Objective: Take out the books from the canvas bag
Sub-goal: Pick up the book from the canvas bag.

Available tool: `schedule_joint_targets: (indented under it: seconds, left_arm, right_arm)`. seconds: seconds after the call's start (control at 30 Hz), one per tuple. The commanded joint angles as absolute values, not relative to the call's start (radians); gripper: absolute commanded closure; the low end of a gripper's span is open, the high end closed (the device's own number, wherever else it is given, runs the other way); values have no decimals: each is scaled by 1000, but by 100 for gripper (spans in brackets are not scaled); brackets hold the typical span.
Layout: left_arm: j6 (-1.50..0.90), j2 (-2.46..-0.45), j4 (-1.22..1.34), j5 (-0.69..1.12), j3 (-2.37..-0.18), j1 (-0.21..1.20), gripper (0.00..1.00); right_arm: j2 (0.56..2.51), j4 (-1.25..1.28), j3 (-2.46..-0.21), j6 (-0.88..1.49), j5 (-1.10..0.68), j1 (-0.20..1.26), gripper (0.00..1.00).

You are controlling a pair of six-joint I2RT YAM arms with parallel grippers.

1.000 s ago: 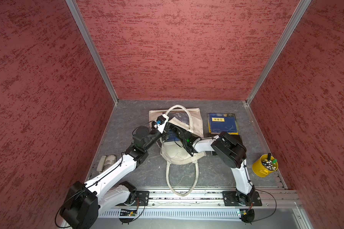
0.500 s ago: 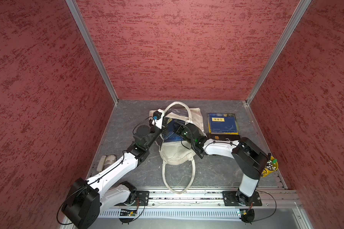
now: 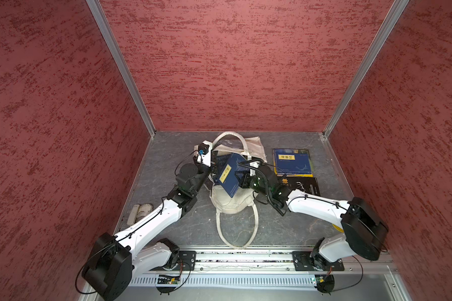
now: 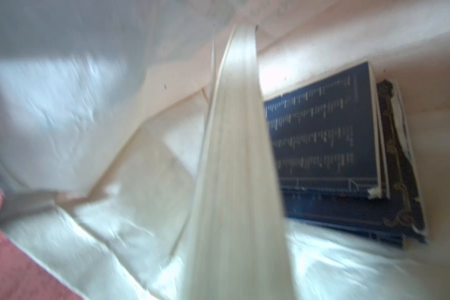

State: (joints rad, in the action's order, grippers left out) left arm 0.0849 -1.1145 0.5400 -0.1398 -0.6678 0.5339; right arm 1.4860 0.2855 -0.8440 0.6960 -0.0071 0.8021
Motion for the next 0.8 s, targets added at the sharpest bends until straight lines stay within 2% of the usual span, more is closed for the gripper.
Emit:
schedule_joint_targets:
  seconds: [0.0, 0.27, 0.63, 0.67, 0.77]
  left_arm:
    - [75, -1114, 602, -260, -705, 520, 100]
    - [58, -1132, 549, -324, -738, 509, 100]
    - [31, -1140, 513, -352, -754, 503, 100]
    - [28, -1140, 512, -350, -753, 503, 100]
    - [17, -1143, 503, -345, -757, 499, 100]
  right_arm:
    - [1401, 350, -830, 616, -52, 787, 100]
    - [1320, 340, -773, 534, -154, 787, 100]
    - [1193, 340, -717, 534, -154, 787, 100]
    - [1170, 335, -710, 347, -289, 787, 100]
    - [1088, 371, -684, 342, -283, 787, 100]
